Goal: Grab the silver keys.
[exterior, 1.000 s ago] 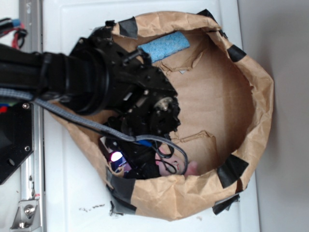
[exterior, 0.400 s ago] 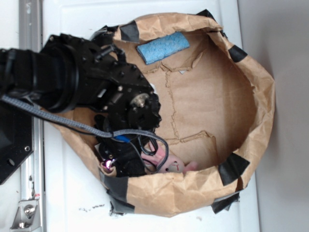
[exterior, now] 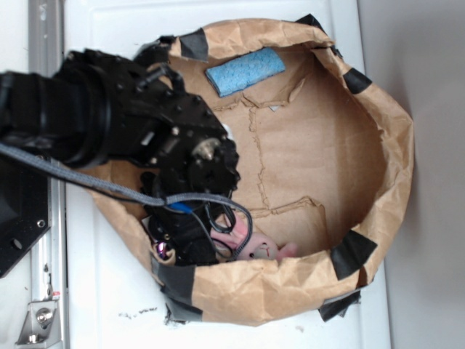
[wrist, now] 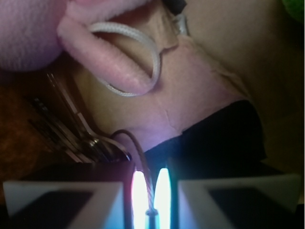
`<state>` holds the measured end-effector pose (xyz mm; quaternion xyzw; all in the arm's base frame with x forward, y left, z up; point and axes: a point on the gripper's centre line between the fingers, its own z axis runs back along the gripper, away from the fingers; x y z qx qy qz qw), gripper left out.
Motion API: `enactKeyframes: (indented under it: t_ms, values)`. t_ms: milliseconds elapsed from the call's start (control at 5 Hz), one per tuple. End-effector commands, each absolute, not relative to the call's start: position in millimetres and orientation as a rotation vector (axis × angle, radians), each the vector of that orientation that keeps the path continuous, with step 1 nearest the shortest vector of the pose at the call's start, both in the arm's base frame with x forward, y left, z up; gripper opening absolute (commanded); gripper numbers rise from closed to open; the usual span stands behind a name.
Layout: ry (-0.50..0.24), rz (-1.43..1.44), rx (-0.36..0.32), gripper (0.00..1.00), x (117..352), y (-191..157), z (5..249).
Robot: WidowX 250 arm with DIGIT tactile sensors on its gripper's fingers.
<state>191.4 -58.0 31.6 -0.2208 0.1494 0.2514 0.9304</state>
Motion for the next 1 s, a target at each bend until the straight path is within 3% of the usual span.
enactKeyframes:
  t_ms: [0, 200, 400, 600, 800]
  values:
    - [0.233, 0.479, -0.466, 0.0, 198, -47, 60]
    - [0.011, 0.616, -0.429, 0.0, 243, -9, 104]
    - [-0.288, 0.81, -0.433, 0.0, 262, 34, 158]
    - [-0.46, 0.75, -0.386, 0.0, 250, 25, 175]
    - [-0.453, 0.643, -0.313, 0.0, 244, 10, 162]
